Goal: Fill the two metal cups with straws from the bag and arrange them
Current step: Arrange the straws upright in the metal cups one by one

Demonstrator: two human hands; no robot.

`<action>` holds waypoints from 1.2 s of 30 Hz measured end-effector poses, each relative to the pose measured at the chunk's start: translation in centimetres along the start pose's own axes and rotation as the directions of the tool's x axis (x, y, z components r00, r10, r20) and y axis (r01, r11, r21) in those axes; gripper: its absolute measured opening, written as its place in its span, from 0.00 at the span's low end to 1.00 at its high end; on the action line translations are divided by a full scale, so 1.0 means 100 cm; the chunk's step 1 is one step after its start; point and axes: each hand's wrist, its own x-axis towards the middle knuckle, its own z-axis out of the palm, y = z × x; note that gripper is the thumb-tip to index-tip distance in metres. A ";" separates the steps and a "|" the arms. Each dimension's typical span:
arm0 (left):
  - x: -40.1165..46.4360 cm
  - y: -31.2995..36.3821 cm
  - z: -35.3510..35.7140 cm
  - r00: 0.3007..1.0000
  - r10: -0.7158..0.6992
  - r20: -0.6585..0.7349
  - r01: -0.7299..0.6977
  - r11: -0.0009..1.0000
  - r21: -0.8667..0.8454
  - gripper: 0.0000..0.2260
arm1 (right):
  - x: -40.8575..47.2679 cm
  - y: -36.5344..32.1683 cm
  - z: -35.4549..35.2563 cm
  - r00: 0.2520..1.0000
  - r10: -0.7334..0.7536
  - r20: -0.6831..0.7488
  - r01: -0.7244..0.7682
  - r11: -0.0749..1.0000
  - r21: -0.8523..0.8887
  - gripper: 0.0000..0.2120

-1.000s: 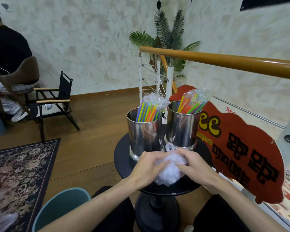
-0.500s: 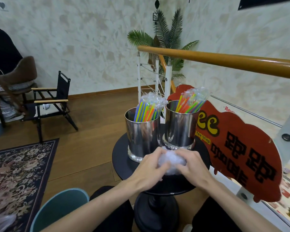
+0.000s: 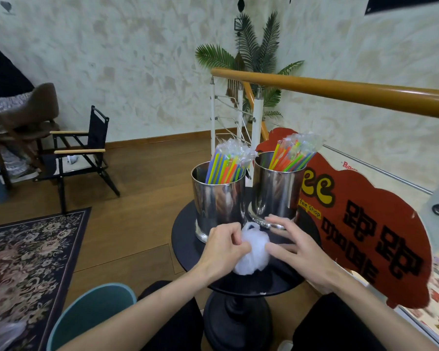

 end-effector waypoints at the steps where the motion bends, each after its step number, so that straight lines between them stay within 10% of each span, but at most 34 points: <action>1: 0.000 -0.001 0.001 1.000 0.016 0.013 -0.016 1.000 -0.011 0.15 | 0.000 0.000 0.001 1.000 0.019 0.018 -0.020 1.000 0.008 0.25; 12: -0.012 -0.015 -0.012 0.996 -0.028 -0.080 0.030 0.999 0.025 0.07 | 0.018 0.004 0.008 0.997 -0.065 -0.048 0.058 0.989 -0.139 0.16; 16: -0.019 -0.031 -0.039 0.935 -0.175 -0.309 0.163 0.985 -0.065 0.24 | 0.018 0.010 -0.004 0.991 -0.060 -0.118 0.038 0.983 -0.178 0.16; 19: -0.004 -0.044 -0.051 0.943 -0.254 -0.216 0.233 0.965 -0.120 0.57 | 0.019 0.013 -0.006 0.978 -0.075 -0.193 0.027 0.970 -0.241 0.15; 22: 0.017 -0.046 -0.051 0.971 -0.220 -0.099 0.202 0.966 -0.161 0.69 | 0.024 0.012 -0.002 0.957 -0.138 -0.256 0.042 0.936 -0.350 0.16; 36: 0.034 -0.073 -0.080 0.988 -0.103 -0.113 0.079 0.977 -0.197 0.46 | 0.066 -0.004 0.012 0.943 -0.214 -0.256 0.042 0.837 -0.545 0.16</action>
